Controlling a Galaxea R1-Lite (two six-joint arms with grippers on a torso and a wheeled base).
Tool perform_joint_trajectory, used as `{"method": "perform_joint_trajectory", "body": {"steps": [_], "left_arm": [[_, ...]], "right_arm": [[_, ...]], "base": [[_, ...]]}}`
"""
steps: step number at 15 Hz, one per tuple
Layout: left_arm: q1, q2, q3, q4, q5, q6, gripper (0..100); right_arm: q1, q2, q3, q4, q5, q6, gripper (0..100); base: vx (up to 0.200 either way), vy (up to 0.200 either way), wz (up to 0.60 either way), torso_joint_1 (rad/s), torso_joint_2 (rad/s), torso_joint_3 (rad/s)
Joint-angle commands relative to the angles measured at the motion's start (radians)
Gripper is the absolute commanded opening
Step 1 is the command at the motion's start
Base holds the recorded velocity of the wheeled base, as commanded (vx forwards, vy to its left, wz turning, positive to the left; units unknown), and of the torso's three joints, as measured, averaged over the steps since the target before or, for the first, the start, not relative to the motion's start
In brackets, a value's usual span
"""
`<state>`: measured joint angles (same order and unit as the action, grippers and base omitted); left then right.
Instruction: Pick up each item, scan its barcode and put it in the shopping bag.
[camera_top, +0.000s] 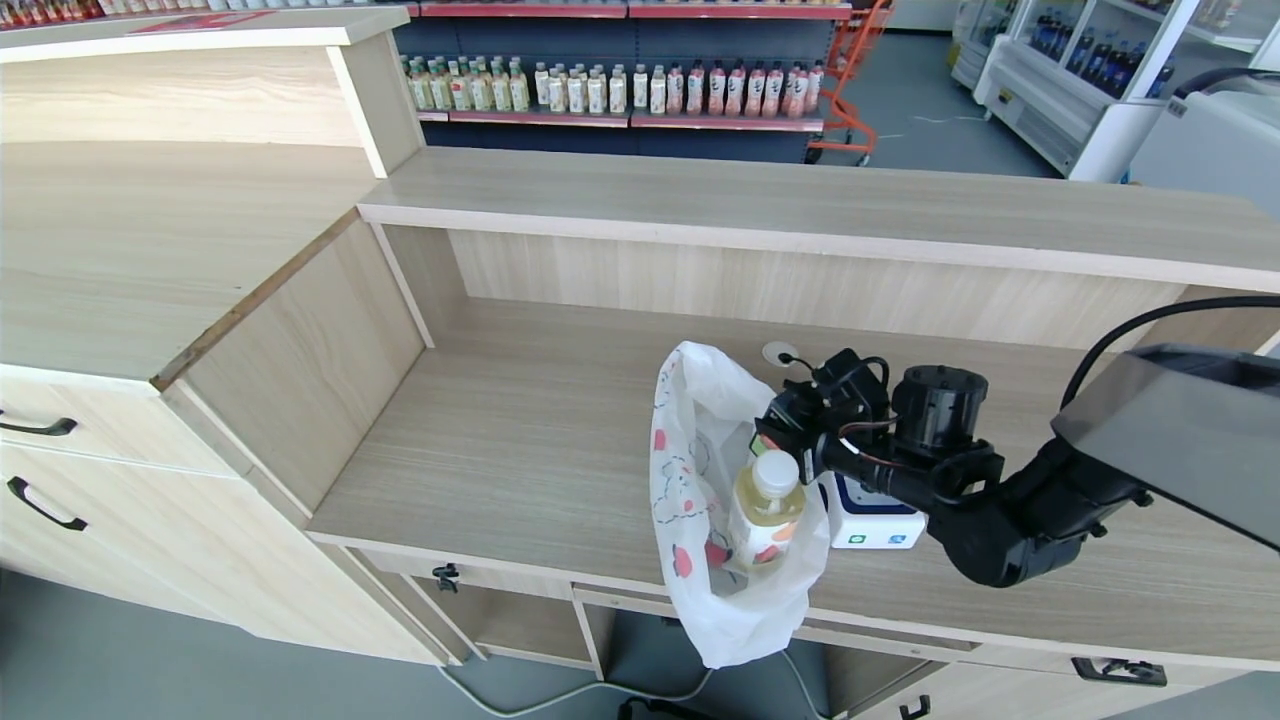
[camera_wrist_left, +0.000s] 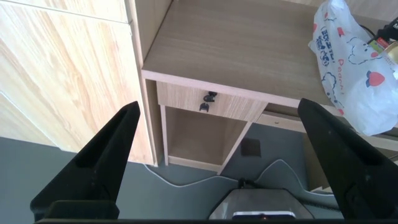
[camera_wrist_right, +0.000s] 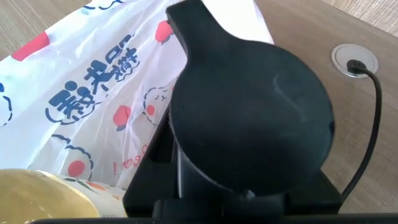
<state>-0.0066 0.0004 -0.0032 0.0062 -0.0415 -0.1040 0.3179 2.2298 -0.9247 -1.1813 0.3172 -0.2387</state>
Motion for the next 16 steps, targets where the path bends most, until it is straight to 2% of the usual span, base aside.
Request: {"method": "perform_joint_trajectory", "body": {"steps": [1,16], "left_arm": [[0.0,0.0,0.0,0.0,0.0,0.0,100],[0.0,0.0,0.0,0.0,0.0,0.0,100]], "right_arm": [[0.006,0.027,-0.005,0.0,0.0,-0.002,0],[-0.052,0.033,0.029,0.009,-0.001,-0.019,0]], "base": [[0.0,0.0,0.0,0.0,0.0,0.0],[0.0,0.0,0.0,0.0,0.0,0.0]]}}
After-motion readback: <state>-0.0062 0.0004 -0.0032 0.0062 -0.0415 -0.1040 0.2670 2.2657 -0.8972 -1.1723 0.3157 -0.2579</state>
